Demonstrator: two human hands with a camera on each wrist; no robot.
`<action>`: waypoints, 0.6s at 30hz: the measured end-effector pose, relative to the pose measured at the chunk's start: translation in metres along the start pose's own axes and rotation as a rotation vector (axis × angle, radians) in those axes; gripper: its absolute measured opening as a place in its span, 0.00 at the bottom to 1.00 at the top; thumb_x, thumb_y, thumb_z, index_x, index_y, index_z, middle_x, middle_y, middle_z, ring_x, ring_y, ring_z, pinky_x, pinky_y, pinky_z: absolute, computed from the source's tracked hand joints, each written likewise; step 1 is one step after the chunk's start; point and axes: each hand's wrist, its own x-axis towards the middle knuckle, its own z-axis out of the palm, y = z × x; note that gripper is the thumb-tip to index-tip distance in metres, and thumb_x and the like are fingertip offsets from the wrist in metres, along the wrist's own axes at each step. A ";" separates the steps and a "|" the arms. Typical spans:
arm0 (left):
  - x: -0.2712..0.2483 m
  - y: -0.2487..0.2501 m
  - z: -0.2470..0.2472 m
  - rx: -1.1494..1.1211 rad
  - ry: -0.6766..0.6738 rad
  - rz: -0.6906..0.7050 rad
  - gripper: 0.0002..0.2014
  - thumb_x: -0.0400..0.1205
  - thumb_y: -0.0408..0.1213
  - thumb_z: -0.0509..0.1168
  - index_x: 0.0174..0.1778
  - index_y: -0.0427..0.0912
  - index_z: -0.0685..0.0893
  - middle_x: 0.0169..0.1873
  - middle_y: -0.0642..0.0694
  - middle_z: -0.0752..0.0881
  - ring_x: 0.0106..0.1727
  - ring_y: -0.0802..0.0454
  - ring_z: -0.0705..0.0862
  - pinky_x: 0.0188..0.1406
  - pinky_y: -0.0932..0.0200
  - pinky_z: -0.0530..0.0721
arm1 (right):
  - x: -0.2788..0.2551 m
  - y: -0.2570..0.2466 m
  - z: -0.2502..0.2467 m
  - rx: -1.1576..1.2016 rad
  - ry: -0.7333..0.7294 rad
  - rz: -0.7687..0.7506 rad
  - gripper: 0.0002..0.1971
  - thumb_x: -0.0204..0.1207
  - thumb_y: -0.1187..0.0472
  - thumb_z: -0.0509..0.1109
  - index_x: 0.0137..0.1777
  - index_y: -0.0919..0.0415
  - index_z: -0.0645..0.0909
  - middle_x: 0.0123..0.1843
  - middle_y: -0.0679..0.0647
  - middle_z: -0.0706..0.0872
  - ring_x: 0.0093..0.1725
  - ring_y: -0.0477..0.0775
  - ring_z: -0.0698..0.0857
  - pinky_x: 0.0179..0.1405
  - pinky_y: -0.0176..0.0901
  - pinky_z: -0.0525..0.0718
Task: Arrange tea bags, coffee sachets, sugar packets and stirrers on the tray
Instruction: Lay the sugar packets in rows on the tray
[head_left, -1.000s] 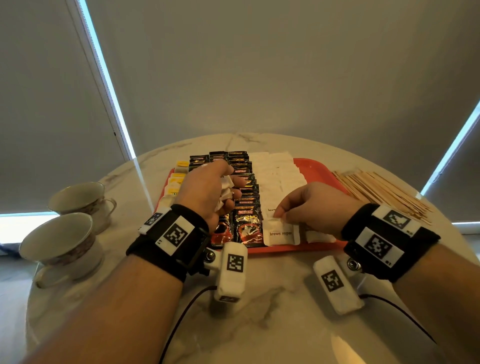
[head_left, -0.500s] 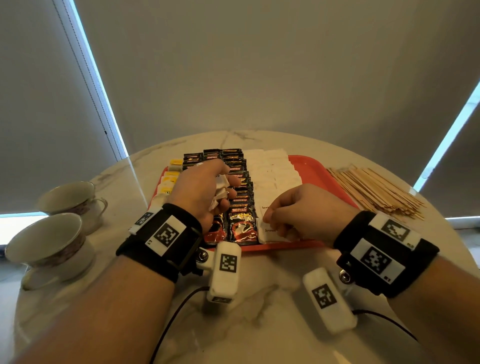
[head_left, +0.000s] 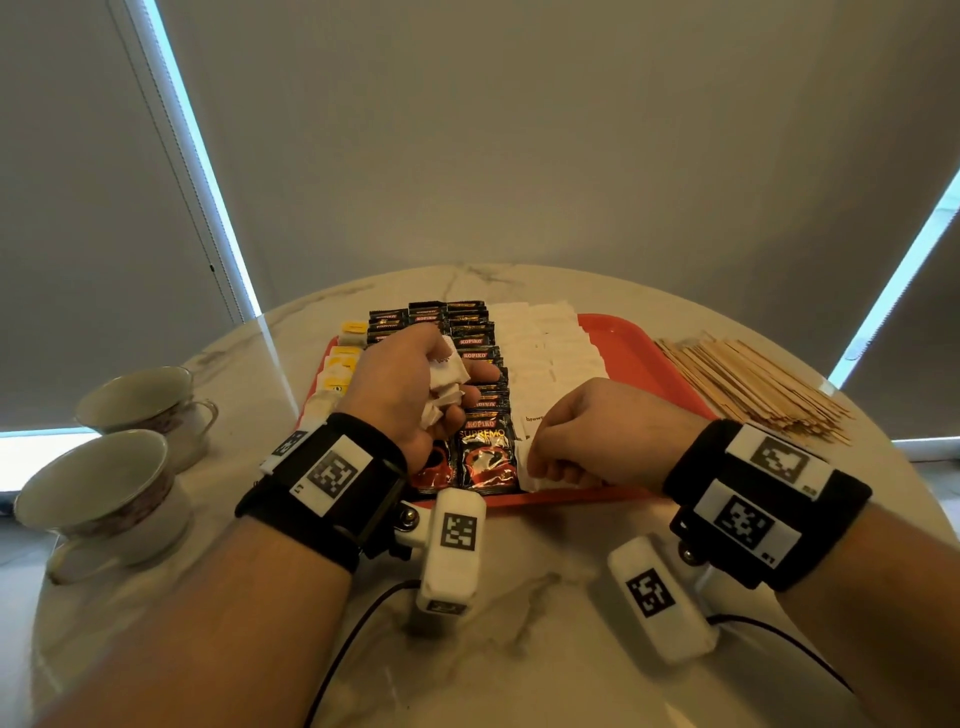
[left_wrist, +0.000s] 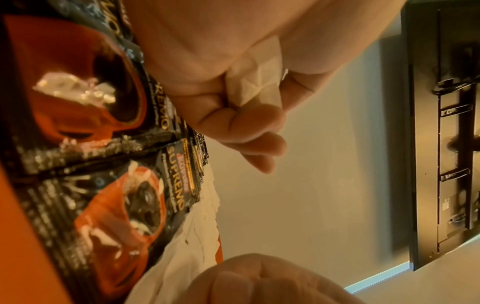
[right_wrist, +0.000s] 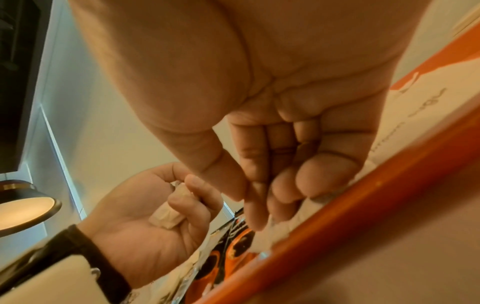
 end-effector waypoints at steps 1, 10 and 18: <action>0.000 0.000 0.000 0.009 -0.002 -0.001 0.09 0.85 0.32 0.55 0.56 0.37 0.78 0.39 0.36 0.93 0.26 0.50 0.82 0.18 0.63 0.74 | 0.001 0.000 0.000 -0.018 -0.006 0.000 0.09 0.76 0.55 0.73 0.39 0.52 0.94 0.34 0.47 0.93 0.36 0.46 0.88 0.56 0.55 0.92; 0.002 -0.005 0.003 0.069 0.008 -0.028 0.09 0.88 0.34 0.64 0.61 0.37 0.83 0.40 0.38 0.93 0.24 0.53 0.84 0.16 0.64 0.75 | 0.006 0.005 -0.004 0.121 -0.017 -0.017 0.09 0.78 0.57 0.74 0.41 0.56 0.94 0.39 0.56 0.93 0.33 0.50 0.86 0.40 0.46 0.87; 0.002 -0.012 0.004 0.169 -0.091 0.072 0.08 0.86 0.44 0.73 0.56 0.44 0.91 0.36 0.47 0.91 0.27 0.59 0.83 0.18 0.67 0.77 | 0.020 -0.004 -0.011 0.621 0.061 -0.143 0.07 0.74 0.59 0.81 0.47 0.61 0.88 0.42 0.55 0.91 0.36 0.49 0.87 0.43 0.46 0.88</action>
